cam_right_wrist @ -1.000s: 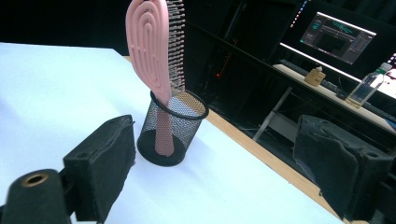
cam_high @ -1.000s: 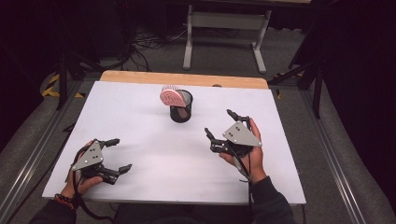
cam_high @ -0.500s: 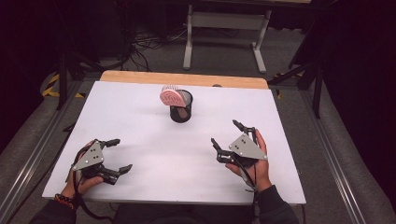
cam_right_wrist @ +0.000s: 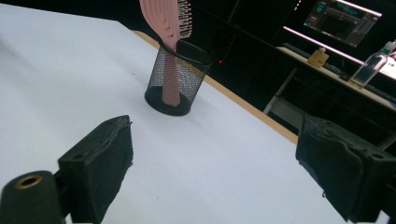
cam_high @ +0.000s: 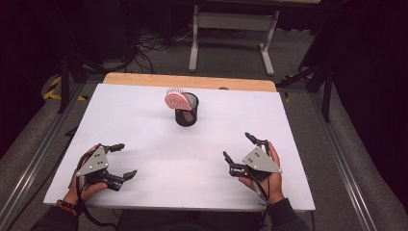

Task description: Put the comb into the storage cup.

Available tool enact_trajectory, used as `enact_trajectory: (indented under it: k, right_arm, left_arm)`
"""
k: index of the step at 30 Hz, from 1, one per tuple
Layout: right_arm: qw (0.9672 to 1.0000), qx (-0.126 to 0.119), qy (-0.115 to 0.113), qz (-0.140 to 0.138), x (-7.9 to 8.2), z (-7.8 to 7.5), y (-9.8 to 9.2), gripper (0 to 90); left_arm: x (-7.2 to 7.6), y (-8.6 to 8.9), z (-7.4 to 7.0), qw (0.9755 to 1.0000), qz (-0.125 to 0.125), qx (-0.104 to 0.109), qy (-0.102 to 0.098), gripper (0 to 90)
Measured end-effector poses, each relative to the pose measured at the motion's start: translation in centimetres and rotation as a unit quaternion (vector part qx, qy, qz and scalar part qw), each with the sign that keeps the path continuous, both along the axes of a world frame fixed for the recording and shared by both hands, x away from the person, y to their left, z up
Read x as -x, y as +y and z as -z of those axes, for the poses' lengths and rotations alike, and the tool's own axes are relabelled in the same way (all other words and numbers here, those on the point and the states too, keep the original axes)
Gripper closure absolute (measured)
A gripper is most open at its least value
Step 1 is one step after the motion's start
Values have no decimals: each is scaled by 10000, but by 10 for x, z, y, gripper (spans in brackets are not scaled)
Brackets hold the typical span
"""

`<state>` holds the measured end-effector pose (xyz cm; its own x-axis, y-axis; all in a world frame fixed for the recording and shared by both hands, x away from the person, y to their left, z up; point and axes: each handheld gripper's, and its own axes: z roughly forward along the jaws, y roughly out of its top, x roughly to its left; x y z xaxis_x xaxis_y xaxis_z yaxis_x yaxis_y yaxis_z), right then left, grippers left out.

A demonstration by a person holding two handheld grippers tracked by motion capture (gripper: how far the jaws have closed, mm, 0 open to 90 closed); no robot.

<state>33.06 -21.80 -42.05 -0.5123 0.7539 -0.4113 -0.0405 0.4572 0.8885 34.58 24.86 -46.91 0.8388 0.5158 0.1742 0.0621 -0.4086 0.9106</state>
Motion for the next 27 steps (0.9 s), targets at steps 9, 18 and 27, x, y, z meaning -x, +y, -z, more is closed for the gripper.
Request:
enact_trajectory:
  k: [9, 18, 27]
  right_arm:
    - [9998, -37, 140, 160, 7, 9, -22, 111]
    - [9988, -170, 243, 398, 13, 16, -43, 100]
    - [9969, -284, 353, 646, 23, 22, -64, 92]
  left_arm:
    - [0, -1, 0, 10000, 22, -37, -14, 41]
    - [0, -3, 0, 9999, 39, -95, -6, 40]
    - [1, -5, 0, 9999, 36, -116, -16, 39]
